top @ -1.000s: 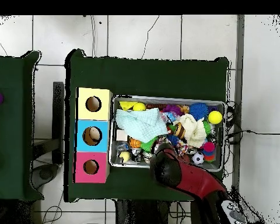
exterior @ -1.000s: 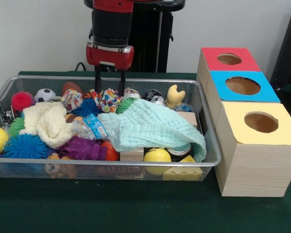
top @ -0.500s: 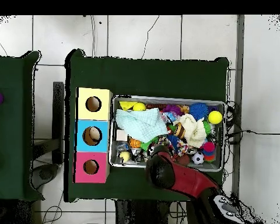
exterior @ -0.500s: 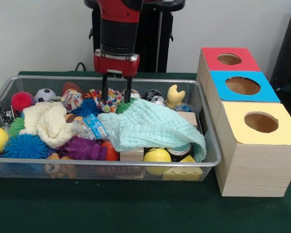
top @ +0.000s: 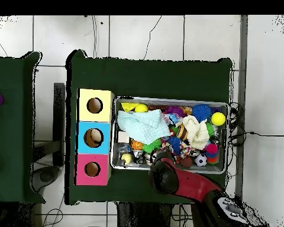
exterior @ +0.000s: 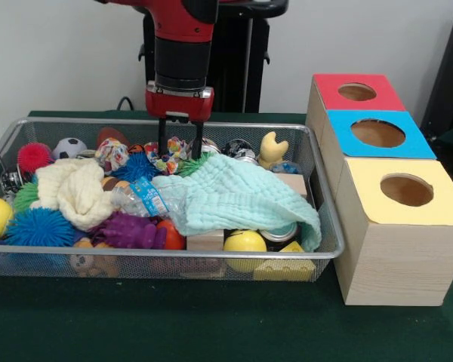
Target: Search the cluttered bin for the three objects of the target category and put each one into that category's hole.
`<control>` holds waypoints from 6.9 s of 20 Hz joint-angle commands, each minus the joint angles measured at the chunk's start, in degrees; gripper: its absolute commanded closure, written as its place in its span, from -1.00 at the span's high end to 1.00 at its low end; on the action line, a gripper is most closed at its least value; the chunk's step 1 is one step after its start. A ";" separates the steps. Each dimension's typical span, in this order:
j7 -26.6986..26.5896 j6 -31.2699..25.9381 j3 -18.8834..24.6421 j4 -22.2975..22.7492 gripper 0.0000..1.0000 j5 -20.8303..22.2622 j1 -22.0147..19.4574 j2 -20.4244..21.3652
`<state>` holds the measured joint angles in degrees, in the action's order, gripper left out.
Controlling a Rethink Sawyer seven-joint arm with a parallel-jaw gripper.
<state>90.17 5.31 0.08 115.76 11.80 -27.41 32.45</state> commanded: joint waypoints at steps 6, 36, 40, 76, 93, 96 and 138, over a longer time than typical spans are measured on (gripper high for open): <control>7.25 -0.21 3.26 -0.07 1.00 3.88 -3.08 0.95; 11.30 7.75 0.88 -0.16 -1.00 3.26 0.26 -2.53; 11.74 7.52 1.61 0.55 -1.00 2.85 -0.14 -1.61; 13.74 -11.75 -2.80 1.90 -1.00 -17.21 15.43 14.29; 15.95 -25.86 -15.03 -5.67 -1.00 -25.09 30.92 15.81; 17.15 -28.51 -17.28 -7.38 -1.00 -25.80 33.69 15.56; 28.74 -31.26 -23.22 -21.52 -1.00 -34.64 46.39 2.10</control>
<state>100.10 -23.41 -23.28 96.85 -19.69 17.36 37.78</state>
